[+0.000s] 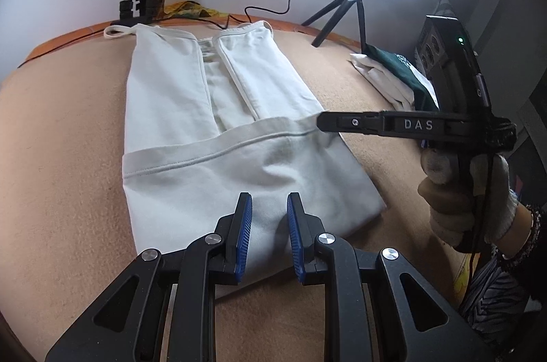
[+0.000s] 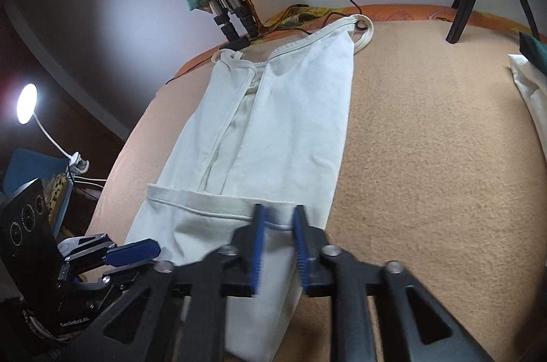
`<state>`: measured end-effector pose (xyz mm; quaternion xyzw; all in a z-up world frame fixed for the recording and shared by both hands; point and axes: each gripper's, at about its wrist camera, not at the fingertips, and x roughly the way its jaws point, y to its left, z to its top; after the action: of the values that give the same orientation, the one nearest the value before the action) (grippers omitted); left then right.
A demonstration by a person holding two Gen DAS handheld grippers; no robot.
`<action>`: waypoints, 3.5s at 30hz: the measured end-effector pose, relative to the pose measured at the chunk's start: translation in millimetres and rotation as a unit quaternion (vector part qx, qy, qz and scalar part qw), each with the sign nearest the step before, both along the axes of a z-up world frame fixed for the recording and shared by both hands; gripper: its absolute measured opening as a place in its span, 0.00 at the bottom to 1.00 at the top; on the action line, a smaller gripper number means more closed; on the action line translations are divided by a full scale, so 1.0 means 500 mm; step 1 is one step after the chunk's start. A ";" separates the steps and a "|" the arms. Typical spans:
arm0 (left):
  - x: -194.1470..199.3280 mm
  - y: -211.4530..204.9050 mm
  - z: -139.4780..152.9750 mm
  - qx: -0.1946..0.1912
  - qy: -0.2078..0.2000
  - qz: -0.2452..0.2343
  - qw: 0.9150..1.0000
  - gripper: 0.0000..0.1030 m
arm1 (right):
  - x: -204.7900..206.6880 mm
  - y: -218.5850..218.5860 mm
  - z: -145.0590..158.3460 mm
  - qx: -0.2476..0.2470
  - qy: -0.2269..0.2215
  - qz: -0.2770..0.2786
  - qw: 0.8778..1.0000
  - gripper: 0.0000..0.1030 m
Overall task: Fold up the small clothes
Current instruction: 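Pinch the folded hem edge with the right gripper, then open the right gripper and move both grippers to the tank top strap ends, then close both grippers on the strap ends of the tank top, then lift the straps and fold them over onto the folded hem with both grippers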
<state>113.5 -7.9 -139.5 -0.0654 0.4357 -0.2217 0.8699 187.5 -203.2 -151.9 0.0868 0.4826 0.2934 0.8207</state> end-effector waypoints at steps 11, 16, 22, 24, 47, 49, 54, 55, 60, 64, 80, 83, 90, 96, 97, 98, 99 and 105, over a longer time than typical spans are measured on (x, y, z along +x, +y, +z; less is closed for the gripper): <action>0.036 -0.019 -0.023 0.031 -0.004 0.006 0.999 0.18 | -0.005 0.008 0.002 -0.067 -0.008 -0.002 0.998 0.03; 0.033 0.003 -0.009 0.021 -0.006 0.017 1.000 0.18 | -0.002 -0.008 0.008 -0.065 -0.002 -0.014 0.998 0.13; 0.040 0.059 0.020 -0.008 -0.007 0.047 0.999 0.24 | 0.005 -0.045 0.039 -0.033 -0.014 -0.024 0.999 0.37; 0.056 0.084 0.026 -0.019 -0.003 0.063 0.998 0.46 | 0.014 -0.051 0.051 -0.029 -0.021 -0.024 0.999 0.40; 0.360 0.218 -0.014 -0.126 0.049 0.111 0.985 0.48 | 0.271 -0.021 0.031 0.020 -0.006 -0.013 1.000 0.48; 0.373 0.216 -0.025 -0.129 0.053 0.111 0.984 0.48 | 0.285 -0.018 0.023 0.018 -0.003 -0.013 1.000 0.48; 0.399 0.213 -0.050 -0.141 0.062 0.112 0.982 0.46 | 0.309 -0.009 0.004 0.020 0.004 -0.005 1.000 0.41; 0.399 0.215 -0.050 -0.143 0.061 0.112 0.981 0.46 | 0.312 -0.006 0.000 0.019 0.004 -0.003 1.000 0.40; 0.408 0.217 -0.049 -0.146 0.056 0.117 0.981 0.42 | 0.324 -0.001 -0.021 0.017 0.010 -0.004 1.000 0.27; 0.413 0.221 -0.055 -0.148 0.053 0.125 0.980 0.18 | 0.328 0.001 -0.027 0.023 0.009 -0.005 1.000 0.13; 0.423 0.219 -0.052 -0.120 0.037 0.130 0.983 0.12 | 0.334 -0.014 -0.018 0.007 -0.009 -0.009 1.000 0.09; 0.437 0.236 -0.048 -0.141 0.044 0.143 0.979 0.36 | 0.344 -0.029 -0.013 0.035 -0.006 -0.010 0.999 0.43; 0.489 0.236 -0.053 -0.187 0.064 0.145 0.969 0.46 | 0.387 -0.008 -0.019 0.059 0.003 -0.011 0.998 0.45; 0.505 0.207 -0.056 -0.156 0.056 0.133 0.977 0.32 | 0.412 0.021 -0.036 0.054 0.004 -0.006 0.999 0.40; 0.509 0.205 -0.059 -0.153 0.058 0.134 0.977 0.21 | 0.414 0.023 -0.037 0.052 0.002 -0.006 0.999 0.36; 0.510 0.204 -0.061 -0.150 0.057 0.137 0.977 0.18 | 0.417 0.026 -0.040 0.051 0.005 -0.006 0.999 0.28; 0.511 0.205 -0.064 -0.151 0.058 0.136 0.977 0.09 | 0.419 0.026 -0.043 0.051 0.007 -0.009 0.999 0.20; 0.494 0.220 -0.049 -0.180 0.039 0.142 0.973 0.03 | 0.412 0.013 -0.028 0.067 0.000 -0.011 0.998 0.08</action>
<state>360.4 102.0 -164.0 -0.2907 0.4081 -0.1680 0.8490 393.6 -197.0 -165.8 0.1467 0.4605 0.3161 0.8164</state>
